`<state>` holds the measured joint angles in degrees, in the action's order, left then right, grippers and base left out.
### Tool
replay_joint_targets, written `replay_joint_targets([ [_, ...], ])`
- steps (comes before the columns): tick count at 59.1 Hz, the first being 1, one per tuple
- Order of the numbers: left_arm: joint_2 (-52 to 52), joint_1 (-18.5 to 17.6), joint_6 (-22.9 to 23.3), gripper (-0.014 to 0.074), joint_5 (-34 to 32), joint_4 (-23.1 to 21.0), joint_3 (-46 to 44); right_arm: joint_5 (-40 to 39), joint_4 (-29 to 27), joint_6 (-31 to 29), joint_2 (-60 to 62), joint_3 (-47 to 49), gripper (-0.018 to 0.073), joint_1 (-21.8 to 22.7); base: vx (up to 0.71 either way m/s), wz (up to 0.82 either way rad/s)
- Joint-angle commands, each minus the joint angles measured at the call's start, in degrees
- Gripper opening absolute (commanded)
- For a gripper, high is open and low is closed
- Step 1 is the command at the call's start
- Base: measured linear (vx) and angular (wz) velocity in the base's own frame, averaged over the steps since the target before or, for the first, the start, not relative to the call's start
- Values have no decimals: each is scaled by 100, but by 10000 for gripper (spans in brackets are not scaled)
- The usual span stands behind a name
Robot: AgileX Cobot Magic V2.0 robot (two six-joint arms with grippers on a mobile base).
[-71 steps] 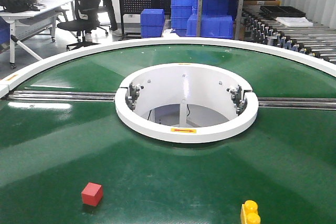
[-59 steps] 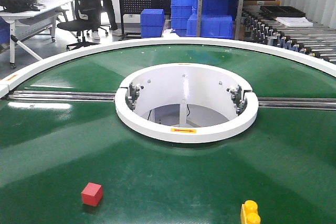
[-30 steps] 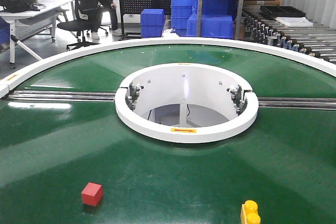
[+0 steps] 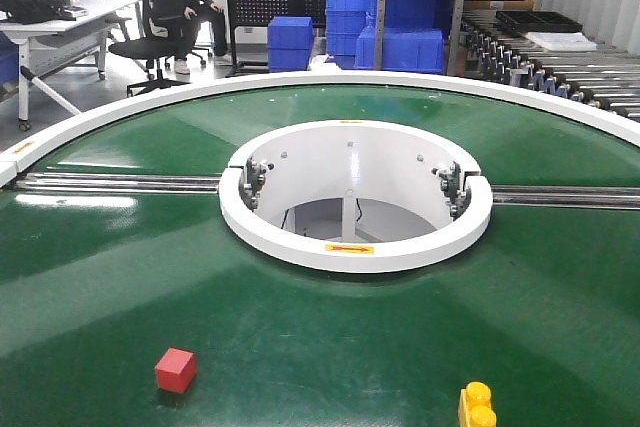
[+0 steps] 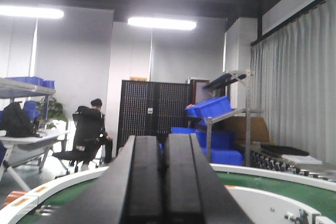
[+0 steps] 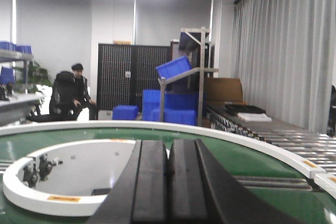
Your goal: Pick red and yellow blocks into blue bin
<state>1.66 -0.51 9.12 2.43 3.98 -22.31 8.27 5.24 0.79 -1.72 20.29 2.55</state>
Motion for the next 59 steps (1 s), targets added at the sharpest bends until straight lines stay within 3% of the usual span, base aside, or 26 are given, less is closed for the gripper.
replay_joint_targets([
  [1, 529, -50, -11, 1, 489, -6, -696, 463, 54, -209, -481, 678, -10, 18, 0, 0],
  [8, 1197, -50, -18, 1, 1569, 20, -1278, 1454, -8, -222, -1124, 1143, -10, 18, 0, 0],
  [14, 1687, -50, -18, 1, 2109, 26, -1373, 2009, -100, -216, -1668, 1221, -10, 18, 0, 0],
  [28, 2646, -50, -18, 1, 3266, 26, -1353, 2578, -140, -210, -2576, 1221, -10, 18, 0, 0],
  [46, 2861, -50, -13, 1, 3328, 22, -1353, 2834, -158, -207, -2798, 1221, 15, 18, 0, 0],
  [54, 2872, -50, -11, 4, 3554, 22, -1353, 2887, -163, -237, -2798, 1221, 108, 18, 0, 0],
  [59, 2880, -50, -11, 24, 3621, 90, -1353, 2875, -281, -324, -2798, 1221, 217, 13, 0, 0],
])
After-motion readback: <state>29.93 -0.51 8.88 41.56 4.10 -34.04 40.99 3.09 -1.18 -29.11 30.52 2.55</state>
